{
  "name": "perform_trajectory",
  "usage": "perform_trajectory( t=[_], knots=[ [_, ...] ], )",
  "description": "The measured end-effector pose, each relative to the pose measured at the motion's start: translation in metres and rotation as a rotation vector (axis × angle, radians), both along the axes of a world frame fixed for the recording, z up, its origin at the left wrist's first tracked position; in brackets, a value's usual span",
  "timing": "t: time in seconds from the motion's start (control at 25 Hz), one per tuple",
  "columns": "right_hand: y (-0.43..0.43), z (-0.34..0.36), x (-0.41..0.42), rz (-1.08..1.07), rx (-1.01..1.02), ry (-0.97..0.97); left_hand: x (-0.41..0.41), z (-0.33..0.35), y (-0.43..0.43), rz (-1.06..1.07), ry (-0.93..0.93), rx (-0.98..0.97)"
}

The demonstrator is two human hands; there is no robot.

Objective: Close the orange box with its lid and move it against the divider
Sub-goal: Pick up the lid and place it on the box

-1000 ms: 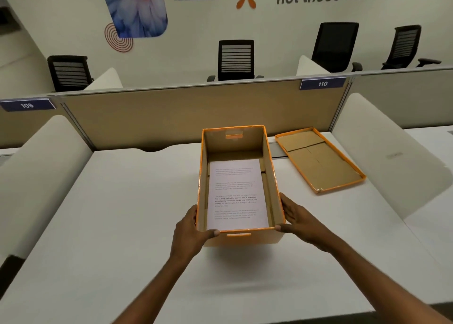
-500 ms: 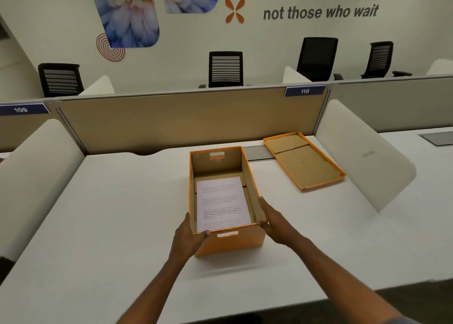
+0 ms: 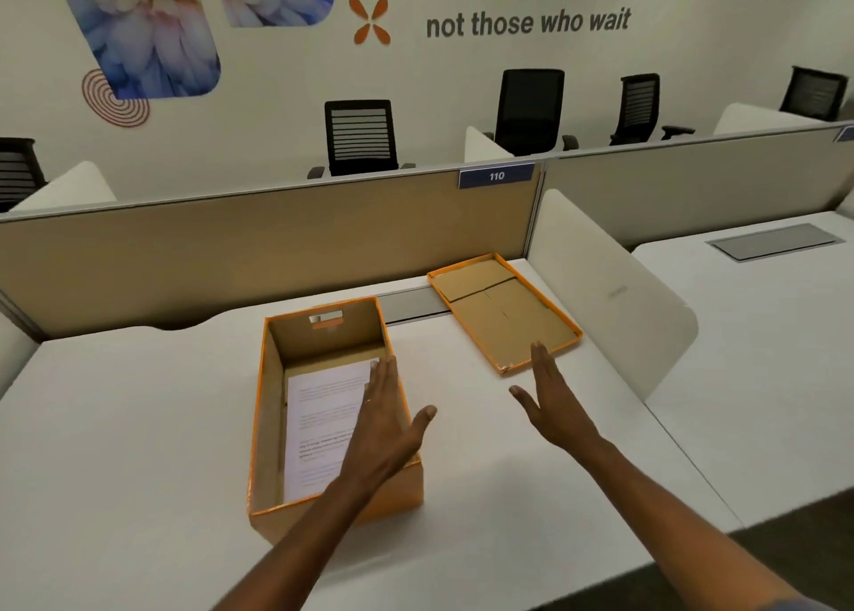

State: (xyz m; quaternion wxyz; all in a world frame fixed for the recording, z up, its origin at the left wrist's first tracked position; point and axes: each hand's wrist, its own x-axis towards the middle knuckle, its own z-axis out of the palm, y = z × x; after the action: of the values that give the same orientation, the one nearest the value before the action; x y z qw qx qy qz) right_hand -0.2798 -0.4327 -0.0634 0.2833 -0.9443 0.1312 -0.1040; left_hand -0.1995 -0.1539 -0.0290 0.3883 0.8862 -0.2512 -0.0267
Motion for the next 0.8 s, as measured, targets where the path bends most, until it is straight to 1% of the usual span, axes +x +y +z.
perform_trajectory(
  t=[0.12, 0.2, 0.28, 0.4, 0.56, 0.64, 0.72, 0.8],
  knots=[
    [-0.066, -0.007, 0.015, -0.026, -0.046, 0.011, 0.017, -0.009, -0.092, -0.107, -0.020, 0.034],
    [-0.107, -0.016, 0.025, -0.008, -0.069, 0.029, 0.029, -0.018, -0.147, -0.131, -0.026, 0.072],
    [-0.142, -0.025, 0.039, 0.005, -0.091, 0.064, 0.042, -0.034, -0.196, -0.154, -0.032, 0.140],
    [-0.181, -0.044, 0.051, 0.044, -0.099, 0.143, 0.056, -0.064, -0.249, -0.179, -0.021, 0.275],
    [-0.216, -0.074, 0.069, 0.123, -0.057, 0.229, 0.067, -0.104, -0.291, -0.227, 0.043, 0.502],
    [-0.224, -0.094, 0.070, 0.134, -0.076, 0.285, 0.064, -0.121, -0.299, -0.231, 0.088, 0.581],
    [-0.229, -0.109, 0.071, 0.163, -0.071, 0.329, 0.062, -0.136, -0.303, -0.259, 0.117, 0.628],
    [-0.234, -0.125, 0.071, 0.203, -0.099, 0.338, 0.059, -0.147, -0.302, -0.237, 0.098, 0.633]
  ],
)
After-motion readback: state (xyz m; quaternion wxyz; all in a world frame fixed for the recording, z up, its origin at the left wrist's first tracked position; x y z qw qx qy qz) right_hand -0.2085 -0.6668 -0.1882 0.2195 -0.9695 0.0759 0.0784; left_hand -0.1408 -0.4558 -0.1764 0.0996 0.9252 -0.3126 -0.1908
